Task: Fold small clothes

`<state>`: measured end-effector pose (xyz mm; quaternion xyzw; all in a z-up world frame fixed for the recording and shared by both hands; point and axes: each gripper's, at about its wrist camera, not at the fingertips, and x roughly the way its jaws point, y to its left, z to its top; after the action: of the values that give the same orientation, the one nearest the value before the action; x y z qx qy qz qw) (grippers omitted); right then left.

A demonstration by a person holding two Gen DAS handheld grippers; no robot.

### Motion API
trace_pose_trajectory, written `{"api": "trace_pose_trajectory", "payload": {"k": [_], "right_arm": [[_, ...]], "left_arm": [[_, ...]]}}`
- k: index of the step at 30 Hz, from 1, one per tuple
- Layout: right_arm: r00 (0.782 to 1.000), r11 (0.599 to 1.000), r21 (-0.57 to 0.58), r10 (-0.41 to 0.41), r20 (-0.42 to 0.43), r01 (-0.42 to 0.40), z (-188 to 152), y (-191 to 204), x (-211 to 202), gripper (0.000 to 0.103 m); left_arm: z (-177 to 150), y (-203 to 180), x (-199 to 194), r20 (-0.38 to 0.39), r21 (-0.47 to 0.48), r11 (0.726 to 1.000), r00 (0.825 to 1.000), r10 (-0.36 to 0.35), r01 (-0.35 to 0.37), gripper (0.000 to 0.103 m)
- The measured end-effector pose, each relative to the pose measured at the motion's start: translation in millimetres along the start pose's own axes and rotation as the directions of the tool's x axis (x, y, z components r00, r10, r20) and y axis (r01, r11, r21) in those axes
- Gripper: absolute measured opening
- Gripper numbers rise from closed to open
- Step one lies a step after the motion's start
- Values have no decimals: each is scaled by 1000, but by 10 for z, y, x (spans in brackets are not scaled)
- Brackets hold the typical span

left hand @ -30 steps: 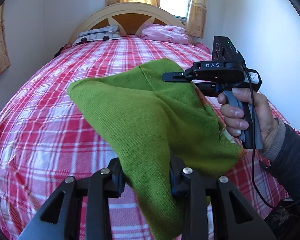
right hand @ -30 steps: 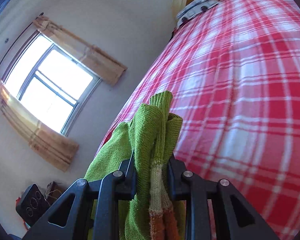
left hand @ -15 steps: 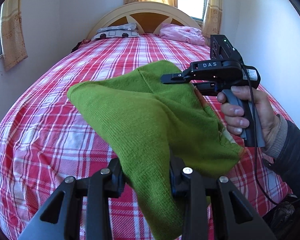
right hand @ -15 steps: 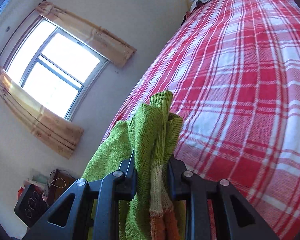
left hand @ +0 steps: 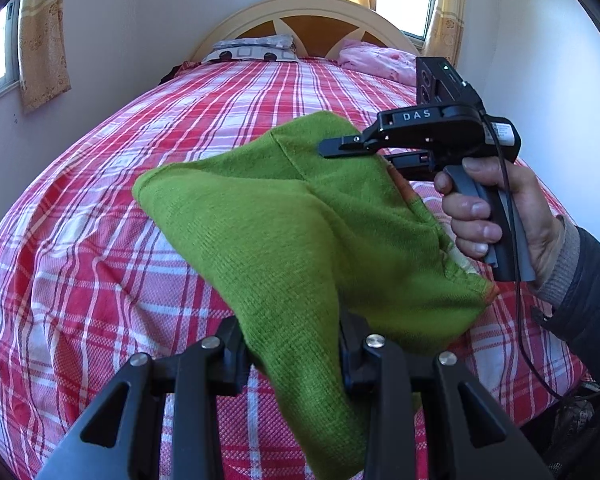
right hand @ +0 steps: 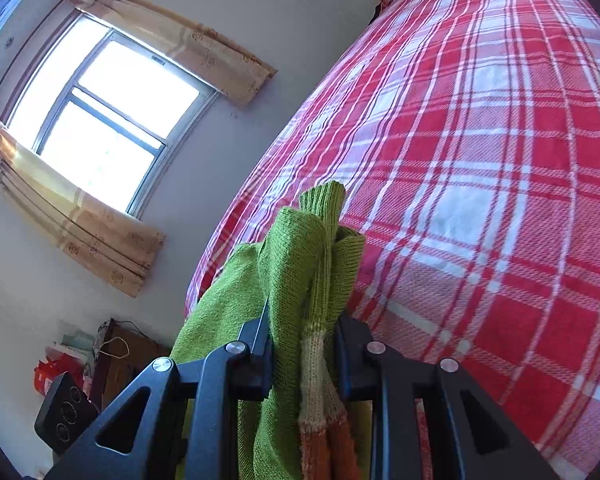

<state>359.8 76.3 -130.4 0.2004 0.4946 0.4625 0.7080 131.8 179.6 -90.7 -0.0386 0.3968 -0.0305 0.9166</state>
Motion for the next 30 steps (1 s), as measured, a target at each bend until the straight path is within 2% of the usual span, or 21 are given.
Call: {"api": "trace_pose_trajectory", "payload": {"k": [8, 13, 15, 20, 25, 28, 30], "right_arm": [[1000, 999, 25, -30, 5, 30, -10, -119, -8, 25], [999, 998, 26, -51, 8, 51, -32, -141, -13, 25], [998, 998, 19, -68, 8, 68, -44, -139, -19, 25], [987, 987, -18, -158, 5, 158, -98, -149, -16, 26], [983, 983, -28, -182, 11, 182, -113, -148, -50, 27], [980, 978, -49, -200, 10, 201, -134, -134, -91, 29], [975, 973, -74, -220, 15, 220, -160, -103, -118, 29]], "left_arm": [[-115, -2, 90, -15, 6, 1000, 1000, 9, -9, 35], [-170, 20, 151, -37, -4, 1000, 999, 16, -16, 41], [-186, 25, 166, -43, -2, 1000, 999, 25, -25, 50], [-194, -5, 161, -39, 20, 999, 998, 50, -49, 58], [-136, -42, 66, -39, 67, 994, 995, 87, -84, 63], [-94, -4, -66, -20, 72, 992, 994, 106, -104, 74], [-65, 43, -186, 13, 68, 990, 992, 125, -126, 87]]}}
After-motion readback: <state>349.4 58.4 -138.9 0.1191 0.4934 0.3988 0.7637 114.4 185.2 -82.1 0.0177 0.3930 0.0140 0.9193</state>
